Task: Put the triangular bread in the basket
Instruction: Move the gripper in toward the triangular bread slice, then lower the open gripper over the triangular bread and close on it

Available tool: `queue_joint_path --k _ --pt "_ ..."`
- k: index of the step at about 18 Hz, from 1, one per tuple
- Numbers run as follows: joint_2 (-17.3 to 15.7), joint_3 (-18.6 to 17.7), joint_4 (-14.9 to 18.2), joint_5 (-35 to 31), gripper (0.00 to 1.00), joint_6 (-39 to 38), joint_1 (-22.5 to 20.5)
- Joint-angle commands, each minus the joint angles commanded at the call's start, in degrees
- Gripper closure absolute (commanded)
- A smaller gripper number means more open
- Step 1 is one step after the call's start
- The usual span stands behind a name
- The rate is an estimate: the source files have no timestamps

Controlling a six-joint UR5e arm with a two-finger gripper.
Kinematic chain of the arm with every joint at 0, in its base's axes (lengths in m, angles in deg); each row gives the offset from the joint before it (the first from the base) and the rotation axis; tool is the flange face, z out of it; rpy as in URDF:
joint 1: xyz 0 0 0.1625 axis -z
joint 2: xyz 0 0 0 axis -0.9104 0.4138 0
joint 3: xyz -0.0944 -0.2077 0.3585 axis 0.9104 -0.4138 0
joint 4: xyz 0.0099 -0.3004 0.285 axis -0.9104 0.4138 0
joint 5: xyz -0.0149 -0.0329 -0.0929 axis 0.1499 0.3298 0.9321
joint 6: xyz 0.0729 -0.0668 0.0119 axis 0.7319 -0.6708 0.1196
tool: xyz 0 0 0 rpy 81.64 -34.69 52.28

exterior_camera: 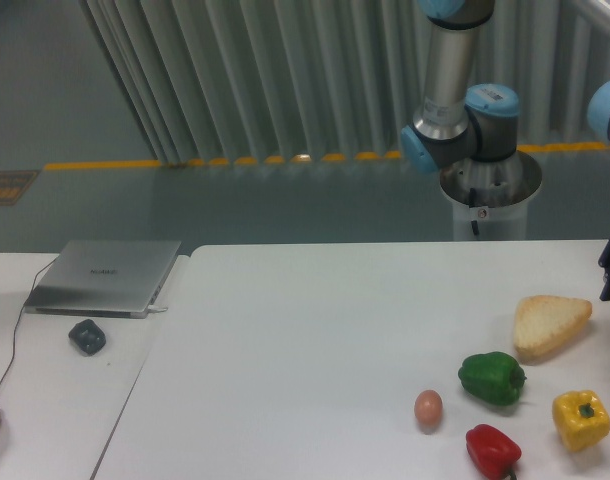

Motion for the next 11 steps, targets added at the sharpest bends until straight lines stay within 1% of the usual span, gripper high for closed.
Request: queue_joint_path --k 4,6,7,11 --pt "0.0 0.0 -1.93 -0.09 0.0 -0.17 0.26" --pt "0.0 0.17 -2.11 -0.09 0.0 -0.61 0.96" --pt "0.09 0.26 -2.37 -0.09 0.0 -1.48 1.05" --pt "0.26 0.53 -4.3 -0.09 0.0 -8.86 3.25"
